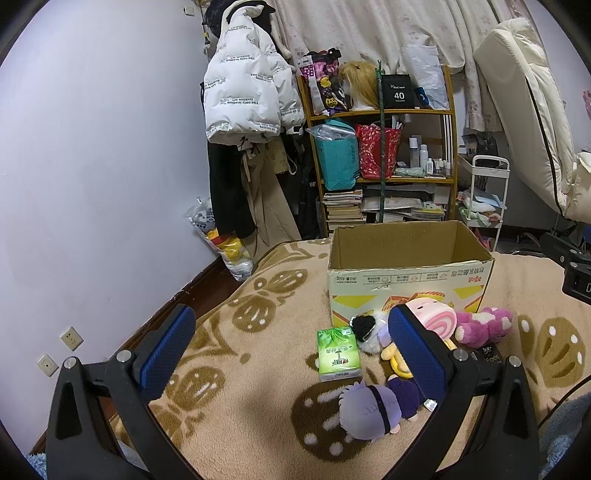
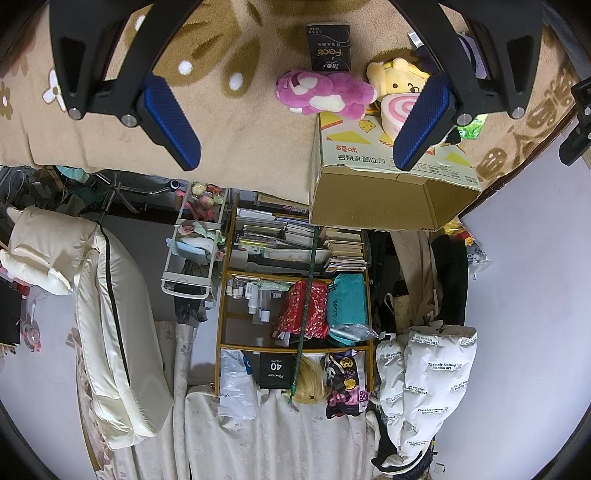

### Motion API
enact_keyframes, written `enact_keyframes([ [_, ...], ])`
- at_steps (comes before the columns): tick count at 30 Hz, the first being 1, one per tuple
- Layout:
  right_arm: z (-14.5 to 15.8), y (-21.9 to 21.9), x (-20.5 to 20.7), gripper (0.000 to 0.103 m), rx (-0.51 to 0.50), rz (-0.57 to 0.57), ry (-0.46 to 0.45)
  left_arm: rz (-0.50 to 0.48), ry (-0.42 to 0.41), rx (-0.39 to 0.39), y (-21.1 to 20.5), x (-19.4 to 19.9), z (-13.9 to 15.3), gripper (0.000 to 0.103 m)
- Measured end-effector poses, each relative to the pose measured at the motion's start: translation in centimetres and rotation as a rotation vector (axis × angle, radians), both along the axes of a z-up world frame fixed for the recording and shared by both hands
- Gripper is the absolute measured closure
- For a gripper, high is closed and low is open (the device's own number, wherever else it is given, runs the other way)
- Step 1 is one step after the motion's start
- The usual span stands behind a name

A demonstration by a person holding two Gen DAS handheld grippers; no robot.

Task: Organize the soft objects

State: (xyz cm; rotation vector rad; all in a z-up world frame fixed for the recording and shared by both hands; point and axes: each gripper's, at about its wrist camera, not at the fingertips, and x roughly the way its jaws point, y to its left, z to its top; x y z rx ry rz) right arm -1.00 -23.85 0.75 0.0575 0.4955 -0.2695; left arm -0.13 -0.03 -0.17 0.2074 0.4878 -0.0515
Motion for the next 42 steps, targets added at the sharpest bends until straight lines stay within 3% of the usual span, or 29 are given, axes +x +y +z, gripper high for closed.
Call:
enact_keyframes([
  [42, -0.25, -0.17, 0.12, 0.0, 0.003, 0.0, 0.002, -0.001, 0.01, -0.002, -0.12, -0.07, -0.43, 0.001],
])
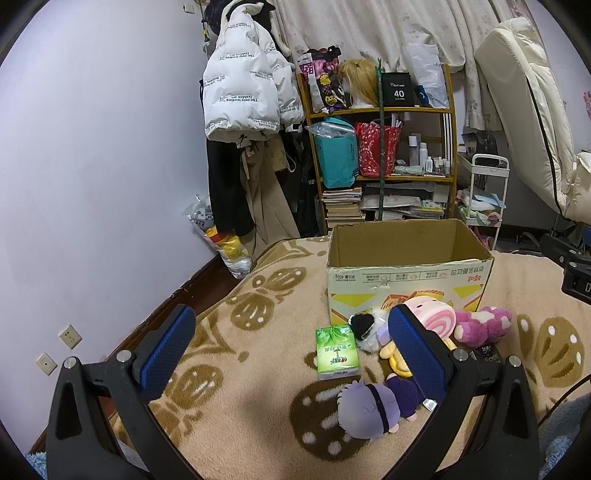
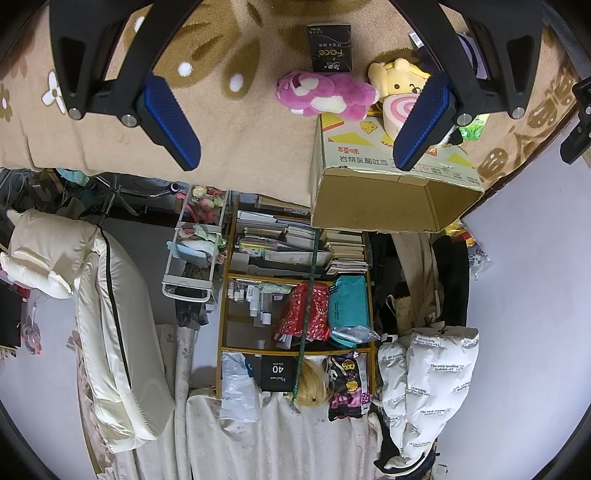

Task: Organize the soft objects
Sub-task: 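Lower the left tool onto the purple plush while the right tool grasps the black Face tissue pack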

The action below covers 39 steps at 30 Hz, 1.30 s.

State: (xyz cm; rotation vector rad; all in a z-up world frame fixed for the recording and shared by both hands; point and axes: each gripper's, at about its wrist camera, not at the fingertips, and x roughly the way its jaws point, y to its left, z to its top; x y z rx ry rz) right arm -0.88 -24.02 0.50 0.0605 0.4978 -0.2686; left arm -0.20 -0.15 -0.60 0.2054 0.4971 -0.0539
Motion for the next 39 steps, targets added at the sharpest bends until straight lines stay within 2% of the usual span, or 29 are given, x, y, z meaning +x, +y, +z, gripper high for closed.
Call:
enact_keyframes([
  [10, 0.0, 0.0, 0.0, 0.0, 0.0, -0.001, 0.001, 0.0, 0.008, -0.002, 0.1, 0.3, -0.2, 0.001],
  [21, -0.3, 0.1, 0.4, 0.0, 0.006, 0.009, 0.02, -0.006, 0.085, -0.031, 0.2, 1.7, -0.8, 0.001],
  [29, -1.9, 0.0, 2.2, 0.0, 0.019, 0.015, 0.106, -0.032, 0.158, -0.026, -0.7, 3.0, -2.1, 0.001],
  [34, -3.2, 0.1, 3.4, 0.0, 0.024, 0.009, 0.192, -0.045, 0.246, -0.025, -1.4, 4.0, -3.8, 0.001],
  [39, -4.8, -0.8, 4.5, 0.0, 0.069, 0.003, 0.28, -0.062, 0.341, -0.024, -2.1, 5.1, -6.2, 0.001],
])
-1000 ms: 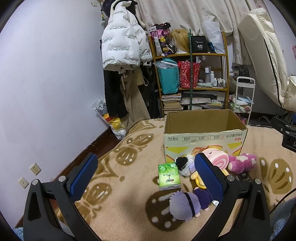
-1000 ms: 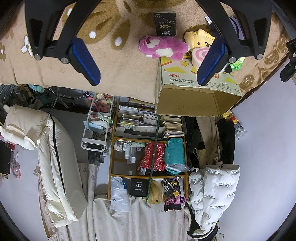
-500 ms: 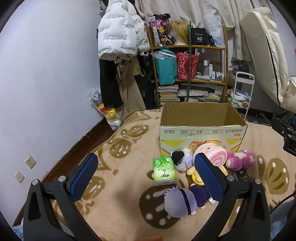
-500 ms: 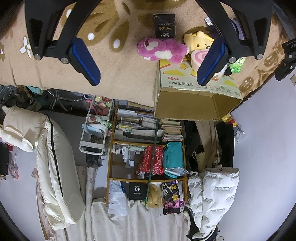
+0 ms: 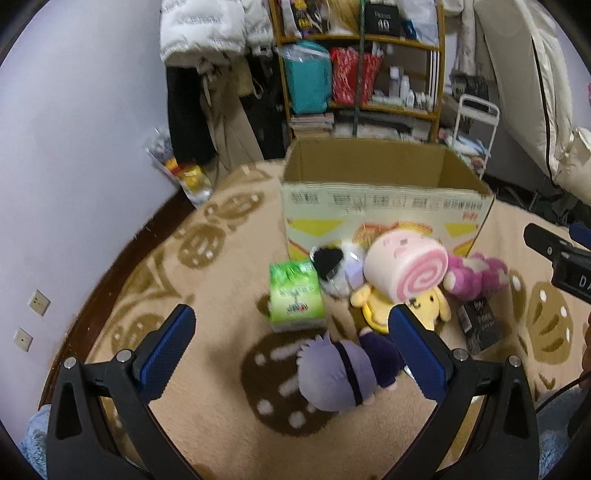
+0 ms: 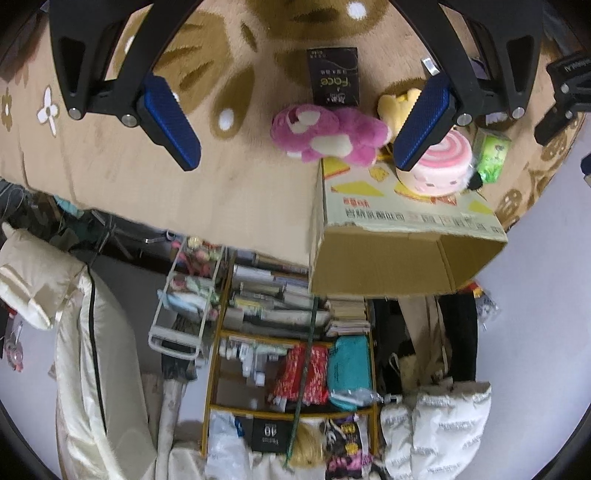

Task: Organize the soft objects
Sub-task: 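Lower the left tool onto the purple plush while the right tool grasps the black Face tissue pack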

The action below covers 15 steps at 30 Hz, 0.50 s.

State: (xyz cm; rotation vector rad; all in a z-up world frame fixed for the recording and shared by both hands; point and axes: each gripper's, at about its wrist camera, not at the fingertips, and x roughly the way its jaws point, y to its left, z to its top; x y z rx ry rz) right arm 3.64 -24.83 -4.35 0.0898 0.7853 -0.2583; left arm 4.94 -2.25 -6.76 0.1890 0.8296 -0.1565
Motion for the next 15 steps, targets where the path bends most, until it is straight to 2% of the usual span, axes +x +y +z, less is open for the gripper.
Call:
enact_keyframes([
  [3, -1.3, -0.6, 0.7, 0.0, 0.029, -0.015, 0.052, -0.008, 0.041, 0.009, -0.5, 0.4, -1.1, 0.001],
  [8, -2.8, -1.3, 1.3, 0.0, 0.064, -0.023, 0.122, -0.013, 0.129, -0.027, -0.9, 1.1, -2.8, 0.001],
  [15, -5.2, -1.1, 2.8, 0.0, 0.108, 0.005, 0.247, -0.041, 0.189, 0.019, -2.3, 1.6, -5.1, 0.001],
])
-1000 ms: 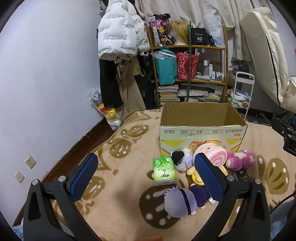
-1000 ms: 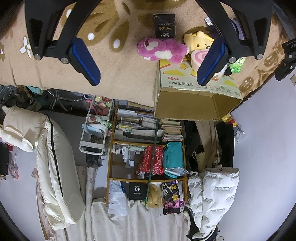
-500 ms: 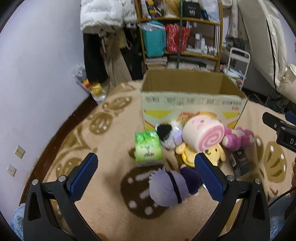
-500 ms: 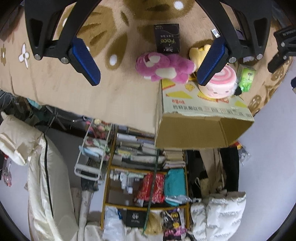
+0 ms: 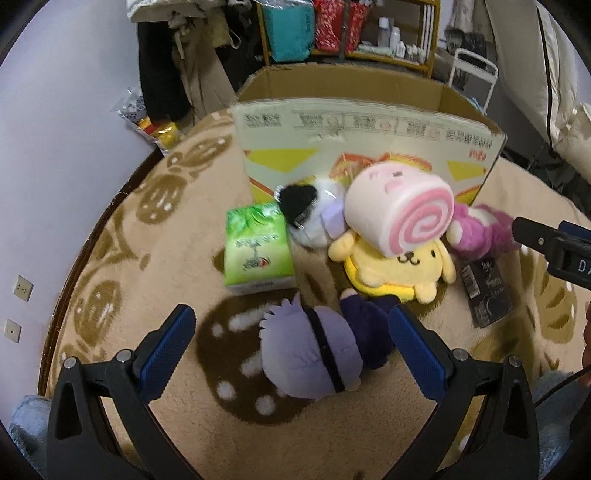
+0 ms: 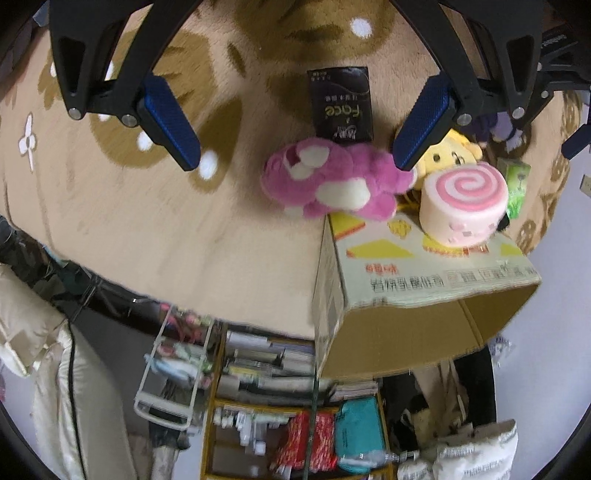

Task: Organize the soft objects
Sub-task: 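Lower the left tool onto the purple plush while the right tool grasps the black Face tissue pack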

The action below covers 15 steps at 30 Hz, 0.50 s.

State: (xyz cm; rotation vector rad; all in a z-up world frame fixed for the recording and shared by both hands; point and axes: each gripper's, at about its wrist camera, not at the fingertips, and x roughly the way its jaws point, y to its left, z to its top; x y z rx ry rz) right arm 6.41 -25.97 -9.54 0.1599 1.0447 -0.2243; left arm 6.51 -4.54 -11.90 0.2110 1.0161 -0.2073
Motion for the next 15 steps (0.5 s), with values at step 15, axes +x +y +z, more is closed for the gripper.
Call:
enact_keyframes([
  [15, -3.9, 2.0, 1.6, 0.0, 0.01, 0.095, 0.181, -0.078, 0.096, 0.043, -2.8, 0.0, -3.5, 0.001],
])
